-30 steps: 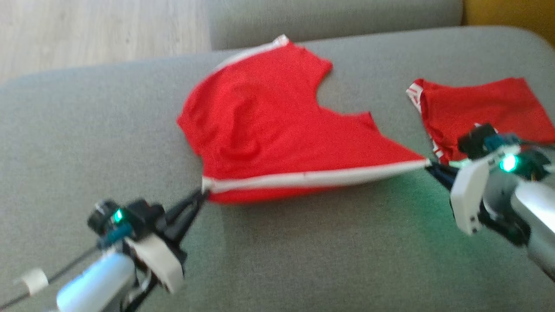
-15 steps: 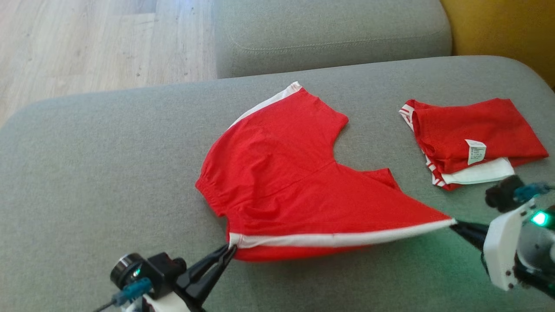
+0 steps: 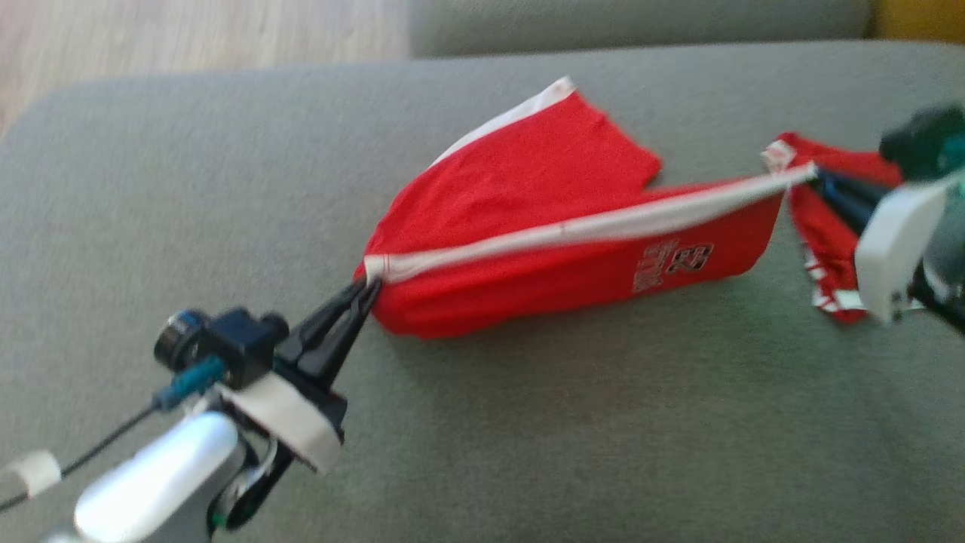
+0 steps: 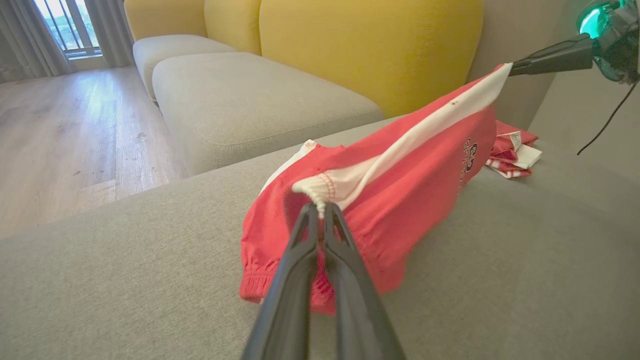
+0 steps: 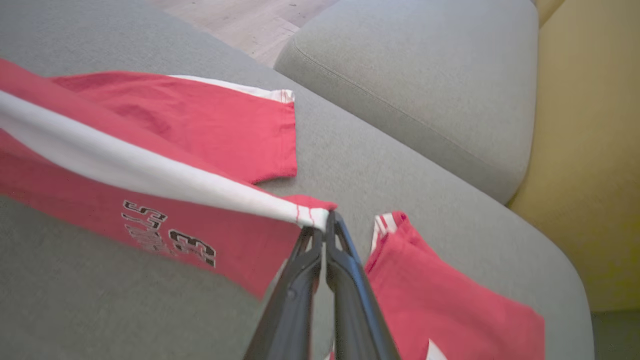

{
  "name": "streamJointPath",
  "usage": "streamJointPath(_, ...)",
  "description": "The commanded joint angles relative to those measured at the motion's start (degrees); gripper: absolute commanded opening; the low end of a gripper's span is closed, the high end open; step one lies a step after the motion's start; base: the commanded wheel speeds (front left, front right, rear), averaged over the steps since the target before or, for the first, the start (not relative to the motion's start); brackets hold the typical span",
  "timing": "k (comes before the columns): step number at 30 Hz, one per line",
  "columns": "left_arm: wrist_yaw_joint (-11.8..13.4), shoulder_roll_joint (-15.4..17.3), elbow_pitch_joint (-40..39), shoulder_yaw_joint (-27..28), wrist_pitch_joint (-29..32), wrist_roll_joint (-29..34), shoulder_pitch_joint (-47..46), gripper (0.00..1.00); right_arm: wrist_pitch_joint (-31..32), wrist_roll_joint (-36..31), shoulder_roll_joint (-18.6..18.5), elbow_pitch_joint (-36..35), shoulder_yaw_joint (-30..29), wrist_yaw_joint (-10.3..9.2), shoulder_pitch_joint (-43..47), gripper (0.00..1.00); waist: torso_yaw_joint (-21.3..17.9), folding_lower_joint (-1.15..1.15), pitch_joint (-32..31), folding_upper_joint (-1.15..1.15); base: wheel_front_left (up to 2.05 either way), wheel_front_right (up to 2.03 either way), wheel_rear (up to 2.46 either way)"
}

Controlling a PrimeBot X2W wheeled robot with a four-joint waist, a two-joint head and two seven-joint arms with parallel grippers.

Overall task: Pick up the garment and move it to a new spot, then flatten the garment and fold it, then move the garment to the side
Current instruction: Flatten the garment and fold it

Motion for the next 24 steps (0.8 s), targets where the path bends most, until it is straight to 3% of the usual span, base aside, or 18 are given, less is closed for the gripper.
streamJointPath(1, -0.5, 0.9, 0.1, 3.2, -0.6, -0.5, -3.6, 0.00, 0.6, -1.0, -0.4, -0.6, -0.7, 0.37, -2.3, 0.00, 3.0, -0.01, 3.7, 0.00, 0.00, 0.00, 0.00)
streamJointPath(13, -5.4, -7.3, 13.1, 2.5, -1.2, 0.3, -13.4, 0.00, 0.4, -7.1, 3.4, 10.4, 8.5, 0.37, -22.0, 0.00, 11.0, -0.01, 12.1, 0.00, 0.00, 0.00, 0.00)
streamJointPath(24, -8.4, -15.0, 23.0, 0.8, -3.6, 1.6, -19.8, 0.00, -2.2, -6.3, 5.8, 23.3, 20.8, 0.37, -35.5, 0.00, 14.9, -0.01, 17.4, 0.00, 0.00, 0.00, 0.00)
